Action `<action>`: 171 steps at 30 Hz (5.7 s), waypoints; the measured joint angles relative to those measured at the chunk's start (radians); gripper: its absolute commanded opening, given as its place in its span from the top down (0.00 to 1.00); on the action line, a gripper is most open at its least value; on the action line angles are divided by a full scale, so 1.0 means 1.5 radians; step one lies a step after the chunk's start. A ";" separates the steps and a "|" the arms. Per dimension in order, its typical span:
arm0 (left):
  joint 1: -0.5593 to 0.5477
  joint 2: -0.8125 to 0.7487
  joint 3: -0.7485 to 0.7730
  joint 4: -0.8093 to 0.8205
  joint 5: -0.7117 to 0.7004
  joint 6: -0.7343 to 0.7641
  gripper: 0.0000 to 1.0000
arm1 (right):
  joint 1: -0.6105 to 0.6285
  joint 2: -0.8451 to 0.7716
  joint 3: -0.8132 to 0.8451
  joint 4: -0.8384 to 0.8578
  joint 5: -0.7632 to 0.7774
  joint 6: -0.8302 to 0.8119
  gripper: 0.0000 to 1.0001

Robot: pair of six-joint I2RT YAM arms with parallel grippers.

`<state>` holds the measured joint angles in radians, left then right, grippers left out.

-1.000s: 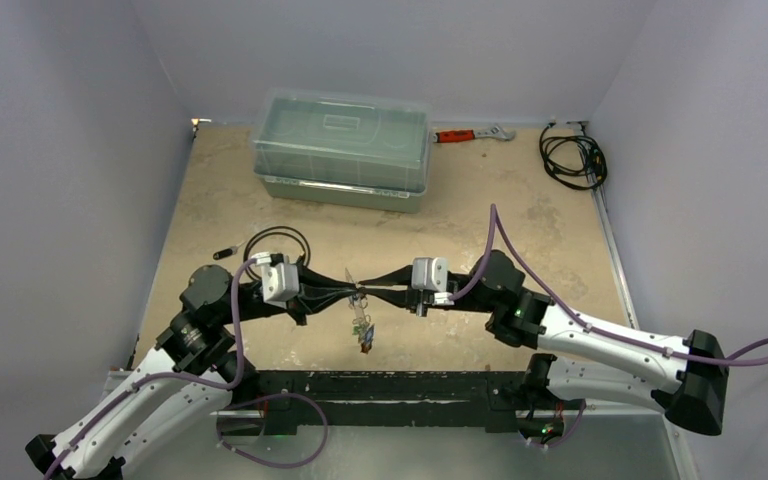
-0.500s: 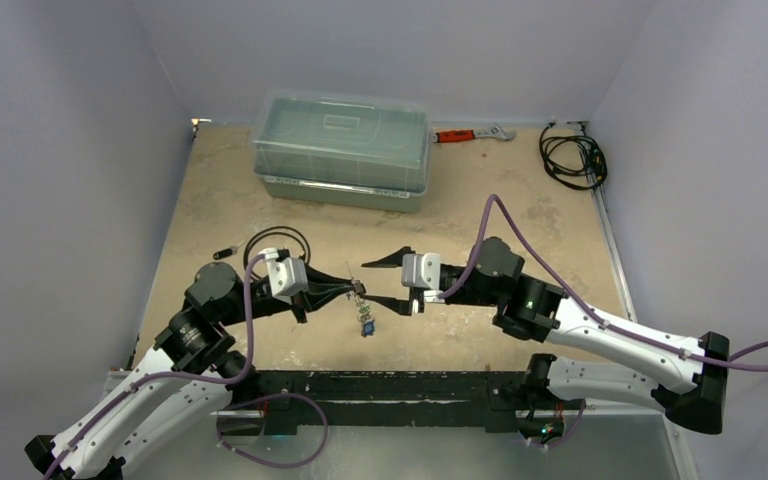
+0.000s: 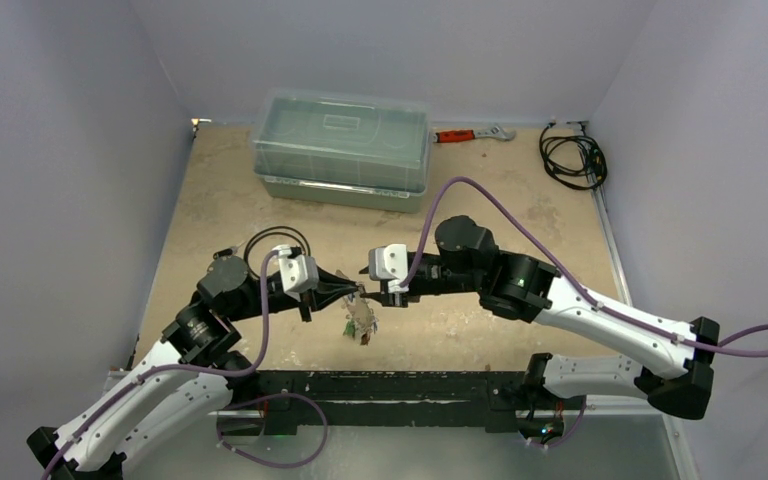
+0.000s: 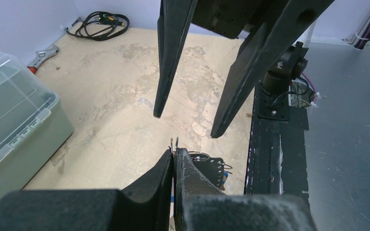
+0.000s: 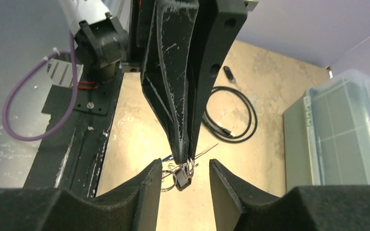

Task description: Put the keys on the keyring

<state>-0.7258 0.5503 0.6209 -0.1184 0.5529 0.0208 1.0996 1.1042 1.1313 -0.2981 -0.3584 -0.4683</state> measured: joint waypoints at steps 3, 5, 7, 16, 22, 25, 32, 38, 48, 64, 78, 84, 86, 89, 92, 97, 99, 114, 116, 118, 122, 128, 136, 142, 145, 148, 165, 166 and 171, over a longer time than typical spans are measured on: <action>0.000 0.004 0.000 -0.003 0.005 0.000 1.00 | 0.000 0.011 0.001 -0.022 0.001 -0.005 0.59; 0.000 0.006 0.000 -0.003 0.008 0.000 1.00 | 0.000 0.012 0.001 -0.027 0.001 -0.008 0.59; 0.000 0.006 0.000 -0.003 0.012 0.000 1.00 | 0.000 0.014 0.001 -0.026 0.005 -0.011 0.59; 0.000 0.008 0.000 -0.003 0.019 0.000 1.00 | -0.002 0.046 0.001 -0.026 0.023 -0.021 0.65; 0.004 0.008 0.000 -0.002 0.019 0.000 1.00 | -0.003 0.049 0.001 -0.026 0.024 -0.023 0.86; 0.006 0.007 0.000 -0.002 0.015 0.002 1.00 | -0.003 0.049 0.001 -0.030 0.021 -0.025 0.97; 0.008 0.005 0.000 -0.003 0.015 0.012 1.00 | -0.005 0.049 0.001 -0.031 0.022 -0.028 1.00; 0.008 -0.004 0.000 -0.007 0.020 0.014 1.00 | -0.005 0.046 -0.008 -0.008 0.036 -0.031 1.00; 0.008 -0.020 0.000 -0.003 0.028 0.017 1.00 | -0.001 0.035 -0.020 0.021 0.035 -0.032 1.00; 0.007 -0.101 -0.002 0.049 -0.014 0.018 0.61 | -0.007 -0.052 -0.131 0.173 0.092 -0.005 1.00; 0.007 -0.062 -0.042 0.141 -0.003 -0.019 0.61 | -0.006 -0.032 -0.131 0.192 0.069 -0.002 1.00; 0.007 -0.044 -0.042 0.143 -0.008 -0.019 0.64 | -0.006 -0.033 -0.131 0.193 0.041 0.000 1.00; 0.007 -0.039 -0.042 0.142 -0.010 -0.019 0.73 | -0.006 -0.034 -0.131 0.193 0.032 0.000 1.00; 0.007 -0.035 -0.042 0.140 -0.009 -0.019 0.76 | -0.006 -0.037 -0.131 0.193 0.022 0.001 1.00; 0.007 -0.034 -0.042 0.138 -0.007 -0.019 0.84 | -0.006 -0.042 -0.131 0.194 0.020 0.001 1.00; 0.006 -0.027 -0.042 0.138 0.003 -0.024 1.00 | -0.008 -0.052 -0.131 0.195 0.031 0.002 1.00; 0.005 -0.026 -0.042 0.138 0.003 -0.024 1.00 | -0.008 -0.052 -0.131 0.195 0.035 0.002 1.00; 0.002 -0.064 -0.042 0.121 -0.025 -0.024 1.00 | -0.004 -0.062 -0.131 0.212 0.037 0.002 1.00; 0.002 -0.066 -0.042 0.118 -0.026 -0.023 1.00 | -0.004 -0.062 -0.131 0.210 0.041 0.002 1.00; 0.002 -0.069 -0.042 0.115 -0.031 -0.023 1.00 | -0.004 -0.062 -0.131 0.208 0.047 0.002 1.00; 0.002 -0.074 -0.042 0.110 -0.037 -0.023 0.84 | -0.004 -0.062 -0.131 0.208 0.053 0.002 1.00; 0.003 -0.081 -0.041 0.107 -0.042 -0.019 0.52 | -0.005 -0.063 -0.131 0.199 0.066 0.000 1.00; 0.003 -0.065 -0.041 0.108 -0.032 -0.018 0.55 | -0.005 -0.063 -0.131 0.199 0.067 0.001 1.00; 0.003 -0.045 -0.041 0.109 -0.028 -0.019 0.63 | -0.005 -0.063 -0.131 0.199 0.050 0.002 1.00; 0.003 -0.041 -0.041 0.111 -0.028 -0.019 0.67 | -0.005 -0.063 -0.131 0.199 0.043 0.002 1.00; 0.003 -0.039 -0.041 0.114 -0.028 -0.019 0.67 | -0.005 -0.062 -0.131 0.199 0.034 0.002 1.00; 0.003 -0.039 -0.041 0.122 0.015 -0.019 0.84 | -0.006 -0.062 -0.131 0.203 -0.020 0.003 1.00; 0.003 -0.041 -0.041 0.122 0.018 -0.019 0.88 | -0.006 -0.062 -0.131 0.205 -0.025 0.003 1.00; 0.003 -0.051 -0.041 0.123 0.033 -0.019 1.00 | -0.006 -0.062 -0.131 0.215 -0.038 0.005 1.00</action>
<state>-0.7212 0.4736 0.5587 0.0658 0.6029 -0.0071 1.0908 1.0119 0.9348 0.0242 -0.4160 -0.4603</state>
